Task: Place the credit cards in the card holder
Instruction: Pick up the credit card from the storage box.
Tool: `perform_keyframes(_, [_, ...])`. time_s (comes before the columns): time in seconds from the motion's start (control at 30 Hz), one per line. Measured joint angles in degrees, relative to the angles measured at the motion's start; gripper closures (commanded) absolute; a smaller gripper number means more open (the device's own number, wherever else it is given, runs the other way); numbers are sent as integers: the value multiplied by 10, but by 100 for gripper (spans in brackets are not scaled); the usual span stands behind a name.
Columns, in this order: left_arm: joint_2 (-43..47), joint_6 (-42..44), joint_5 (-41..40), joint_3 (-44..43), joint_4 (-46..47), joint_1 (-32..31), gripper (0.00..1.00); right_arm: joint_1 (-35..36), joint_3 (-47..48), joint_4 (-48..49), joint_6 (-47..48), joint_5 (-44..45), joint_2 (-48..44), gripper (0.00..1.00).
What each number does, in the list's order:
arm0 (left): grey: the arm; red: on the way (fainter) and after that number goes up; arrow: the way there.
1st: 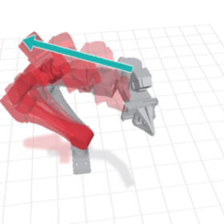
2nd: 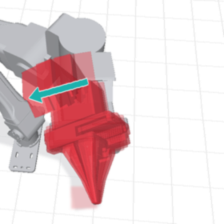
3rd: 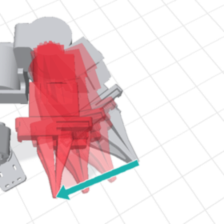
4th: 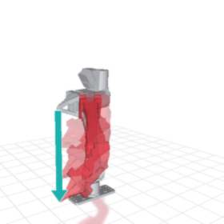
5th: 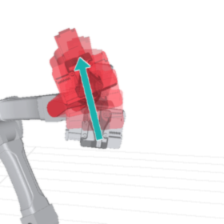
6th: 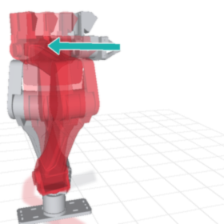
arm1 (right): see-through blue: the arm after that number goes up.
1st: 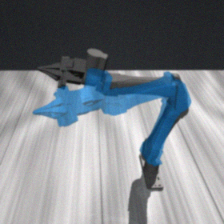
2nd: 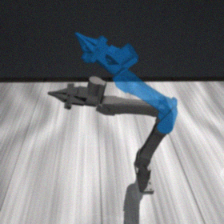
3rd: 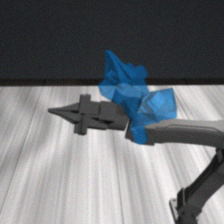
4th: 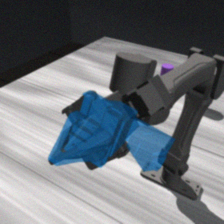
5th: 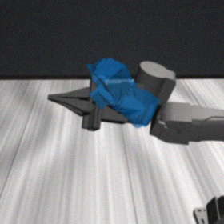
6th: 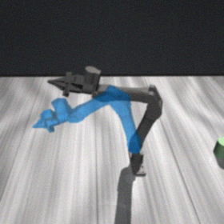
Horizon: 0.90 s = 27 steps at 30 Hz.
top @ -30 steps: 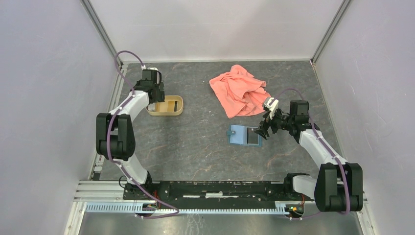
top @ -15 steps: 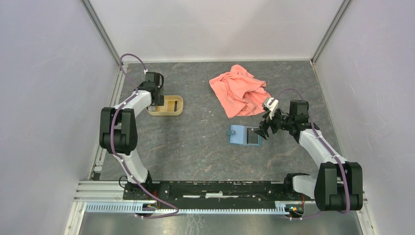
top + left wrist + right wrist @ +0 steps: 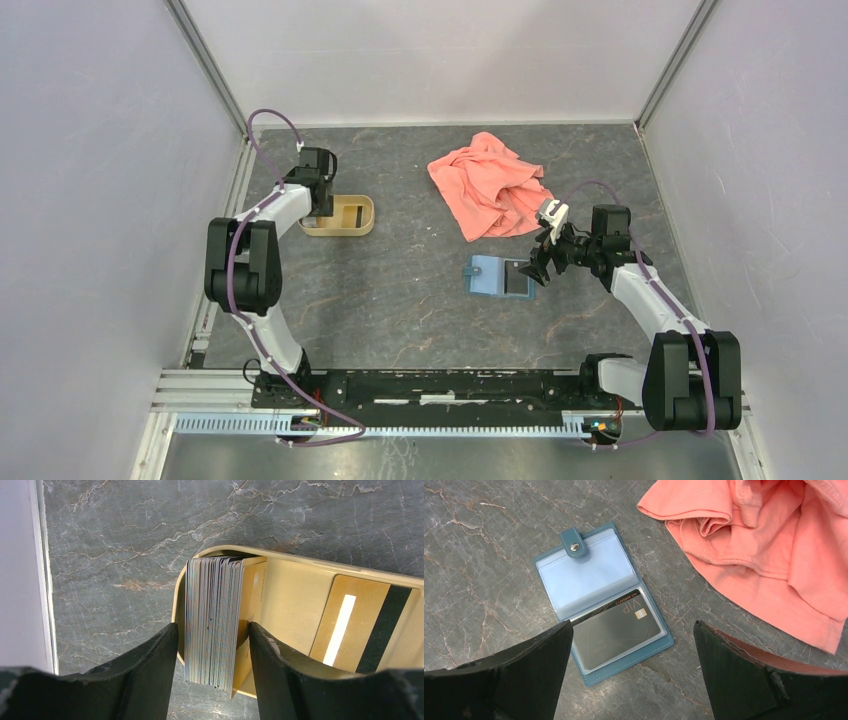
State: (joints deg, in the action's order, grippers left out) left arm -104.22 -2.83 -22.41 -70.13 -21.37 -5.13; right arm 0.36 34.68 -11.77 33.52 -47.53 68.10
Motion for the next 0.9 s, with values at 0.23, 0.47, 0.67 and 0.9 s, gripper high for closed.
perform_keyframes(0.23, [3, 0, 0, 0, 0, -1, 41, 0, 0, 0, 0, 0, 0, 2])
perform_keyframes(0.47, [9, 0, 0, 0, 0, -2, 44, 0, 0, 0, 3, 0, 1, 2])
perform_keyframes(0.67, [13, 0, 0, 0, 0, -3, 49, 0, 0, -3, 4, 0, 3, 2])
perform_keyframes(0.9, [20, 0, -2, 0, 0, -5, 53, 0, 0, -4, 4, -1, 3, 2])
